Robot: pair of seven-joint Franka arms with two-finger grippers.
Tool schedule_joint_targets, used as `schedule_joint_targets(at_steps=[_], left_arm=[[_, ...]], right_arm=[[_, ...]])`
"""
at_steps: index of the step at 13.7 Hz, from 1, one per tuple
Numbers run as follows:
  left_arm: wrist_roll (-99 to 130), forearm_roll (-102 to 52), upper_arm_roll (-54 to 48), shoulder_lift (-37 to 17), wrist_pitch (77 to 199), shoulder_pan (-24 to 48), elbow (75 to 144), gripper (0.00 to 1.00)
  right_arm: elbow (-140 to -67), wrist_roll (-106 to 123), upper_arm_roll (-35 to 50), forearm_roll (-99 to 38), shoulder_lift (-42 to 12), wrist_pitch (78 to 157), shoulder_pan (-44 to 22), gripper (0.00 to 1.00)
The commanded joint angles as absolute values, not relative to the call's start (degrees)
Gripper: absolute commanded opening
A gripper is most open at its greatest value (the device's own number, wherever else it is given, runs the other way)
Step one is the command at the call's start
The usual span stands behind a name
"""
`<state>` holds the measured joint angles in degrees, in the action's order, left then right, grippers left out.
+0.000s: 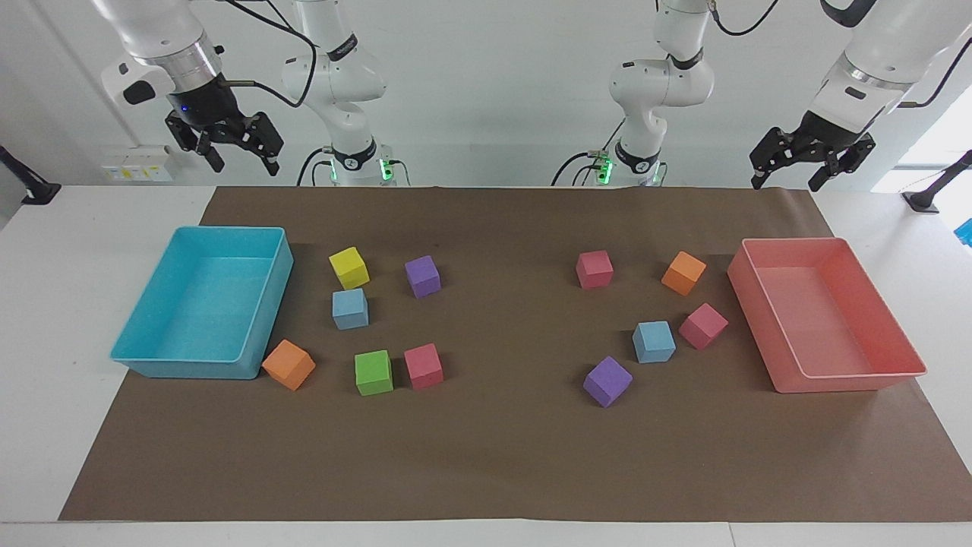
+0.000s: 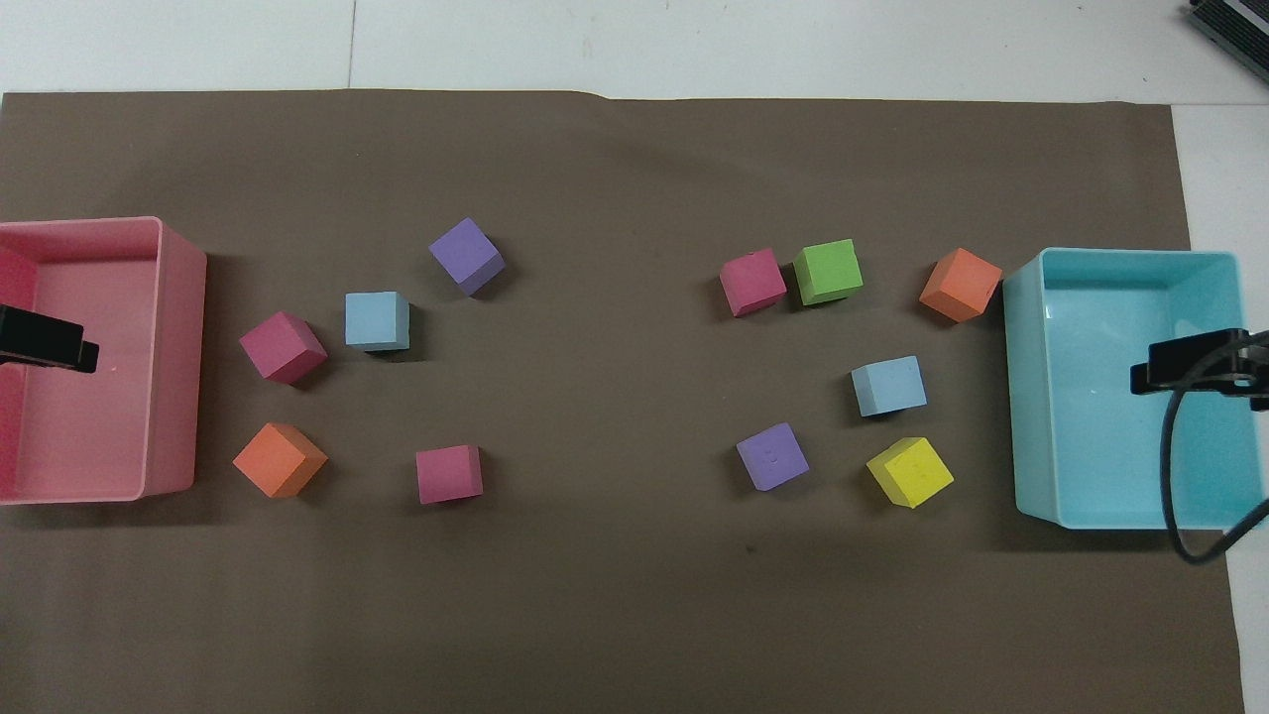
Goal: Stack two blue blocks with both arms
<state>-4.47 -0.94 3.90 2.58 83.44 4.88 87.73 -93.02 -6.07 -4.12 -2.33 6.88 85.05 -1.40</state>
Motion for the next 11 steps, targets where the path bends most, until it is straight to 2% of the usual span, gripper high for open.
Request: schedule_joint_targets(at_steps=[1, 8, 11], left_arm=[[-5.01, -0.62, 3.52, 3.52, 83.32, 4.83, 88.33, 1.0], [-4.83, -0.62, 3.43, 3.6, 83.06, 4.75, 88.33, 1.0], [-4.83, -0.62, 3.43, 3.69, 82.97, 4.31, 88.5, 1.0]], right_arm=[[-93.43, -4.57, -4.04, -3.16, 7.03, 87.88, -1.32, 1.0], [-92.81, -4.22, -4.48, -2.91, 6.94, 87.62, -0.7, 1.0], [-94.83, -4.39, -4.31, -1.24, 8.17, 87.01, -1.23, 1.0]])
